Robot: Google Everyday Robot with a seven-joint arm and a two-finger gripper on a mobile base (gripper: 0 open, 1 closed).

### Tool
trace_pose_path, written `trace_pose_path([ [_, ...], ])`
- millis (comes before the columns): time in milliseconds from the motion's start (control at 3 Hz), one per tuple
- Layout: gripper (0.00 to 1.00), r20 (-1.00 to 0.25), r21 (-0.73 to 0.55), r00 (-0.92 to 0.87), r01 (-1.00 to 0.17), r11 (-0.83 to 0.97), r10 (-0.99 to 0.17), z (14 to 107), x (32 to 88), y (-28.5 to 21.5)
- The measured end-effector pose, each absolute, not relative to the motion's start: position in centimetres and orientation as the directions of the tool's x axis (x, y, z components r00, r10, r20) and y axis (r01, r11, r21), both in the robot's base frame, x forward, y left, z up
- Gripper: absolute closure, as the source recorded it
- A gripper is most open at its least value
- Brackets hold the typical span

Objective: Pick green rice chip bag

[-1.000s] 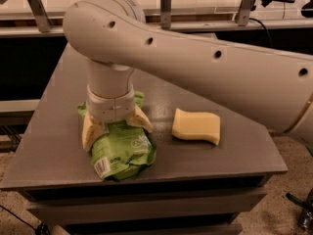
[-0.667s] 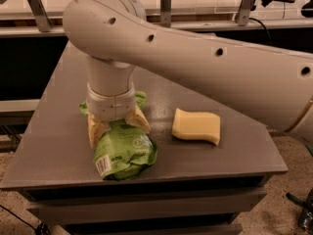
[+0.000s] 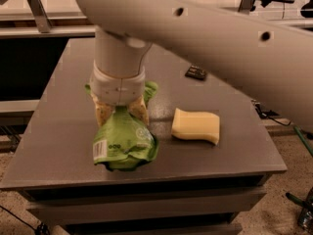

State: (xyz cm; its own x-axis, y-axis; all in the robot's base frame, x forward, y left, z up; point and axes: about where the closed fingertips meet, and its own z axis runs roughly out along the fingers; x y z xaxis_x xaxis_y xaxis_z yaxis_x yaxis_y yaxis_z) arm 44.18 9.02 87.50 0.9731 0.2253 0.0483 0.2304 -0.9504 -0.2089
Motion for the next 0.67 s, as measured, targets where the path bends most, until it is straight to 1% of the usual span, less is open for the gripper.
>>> trace_pose_path([
  [333, 1.00, 0.095, -0.282, 0.994, 0.083, -0.956, 0.058, 92.61, 44.37, 7.57],
  [667, 1.00, 0.099, -0.288, 0.994, 0.071, -0.955, 0.044, 92.98, 44.39, 7.65],
])
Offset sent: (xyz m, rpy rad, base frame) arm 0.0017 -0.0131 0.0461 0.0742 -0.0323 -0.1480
